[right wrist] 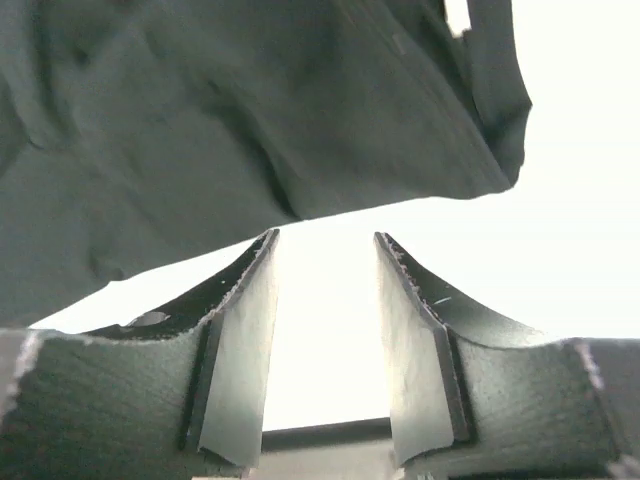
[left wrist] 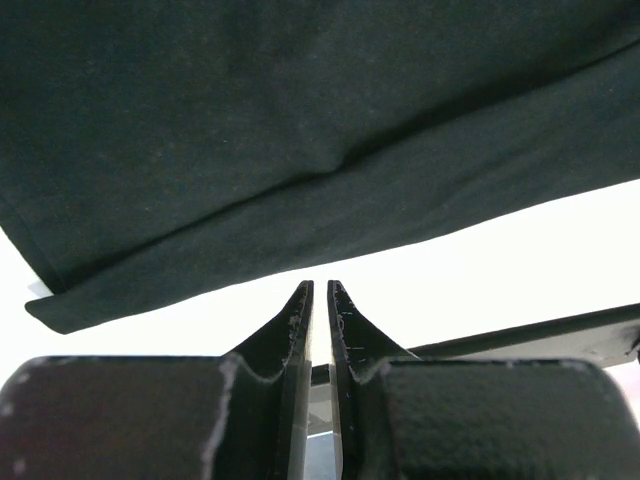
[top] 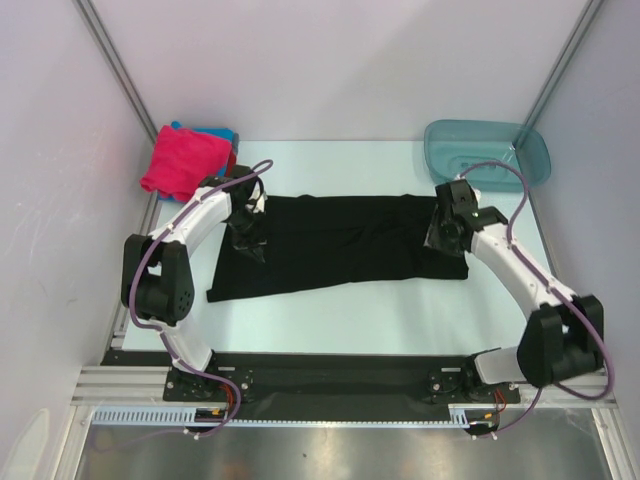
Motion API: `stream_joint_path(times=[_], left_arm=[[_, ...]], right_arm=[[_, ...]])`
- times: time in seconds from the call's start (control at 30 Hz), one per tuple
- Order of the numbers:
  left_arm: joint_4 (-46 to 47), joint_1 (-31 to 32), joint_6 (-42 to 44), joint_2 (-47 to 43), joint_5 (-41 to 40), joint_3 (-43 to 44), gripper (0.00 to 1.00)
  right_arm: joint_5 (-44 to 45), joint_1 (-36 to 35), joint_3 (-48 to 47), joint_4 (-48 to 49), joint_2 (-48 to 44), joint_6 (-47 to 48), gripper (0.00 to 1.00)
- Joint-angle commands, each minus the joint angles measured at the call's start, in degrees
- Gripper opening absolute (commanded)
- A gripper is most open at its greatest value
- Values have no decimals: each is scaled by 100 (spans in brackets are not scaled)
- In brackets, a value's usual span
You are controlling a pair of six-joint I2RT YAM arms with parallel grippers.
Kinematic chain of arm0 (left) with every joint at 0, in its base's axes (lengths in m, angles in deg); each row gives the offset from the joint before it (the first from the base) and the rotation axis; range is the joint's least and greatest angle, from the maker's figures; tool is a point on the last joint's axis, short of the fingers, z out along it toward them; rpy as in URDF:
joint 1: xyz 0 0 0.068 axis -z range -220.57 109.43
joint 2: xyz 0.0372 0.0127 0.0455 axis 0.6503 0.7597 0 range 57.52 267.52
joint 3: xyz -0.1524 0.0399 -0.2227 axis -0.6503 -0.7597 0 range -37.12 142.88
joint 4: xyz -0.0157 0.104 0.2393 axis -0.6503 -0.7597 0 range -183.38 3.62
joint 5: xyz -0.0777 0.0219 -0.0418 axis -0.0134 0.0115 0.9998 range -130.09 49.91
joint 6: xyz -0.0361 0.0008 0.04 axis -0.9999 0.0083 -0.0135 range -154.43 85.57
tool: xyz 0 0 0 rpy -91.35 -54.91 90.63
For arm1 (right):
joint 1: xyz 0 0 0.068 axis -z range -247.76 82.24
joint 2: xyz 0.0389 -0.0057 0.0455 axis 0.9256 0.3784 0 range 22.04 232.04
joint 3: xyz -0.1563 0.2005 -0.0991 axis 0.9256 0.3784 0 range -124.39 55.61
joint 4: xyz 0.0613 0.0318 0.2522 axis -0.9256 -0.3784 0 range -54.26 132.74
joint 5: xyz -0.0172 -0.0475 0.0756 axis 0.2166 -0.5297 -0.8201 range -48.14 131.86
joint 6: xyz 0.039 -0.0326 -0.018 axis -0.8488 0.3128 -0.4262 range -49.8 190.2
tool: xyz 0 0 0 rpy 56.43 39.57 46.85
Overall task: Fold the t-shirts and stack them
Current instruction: Fold the tshirt
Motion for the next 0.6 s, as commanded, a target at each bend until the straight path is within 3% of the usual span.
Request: stream_joint_path(times=[0.0,0.17,0.57], left_arm=[[55,-29,154,28,202,8,14],[82,-20,206,19,237,-45,14],[91,-29,215,-42,211,-98,14]], right_arm=[[315,-75,474,-502,-493,-481,47],[78,-75,844,-142,-495,-297,47],[-28,-110,502,755,822,318,48]])
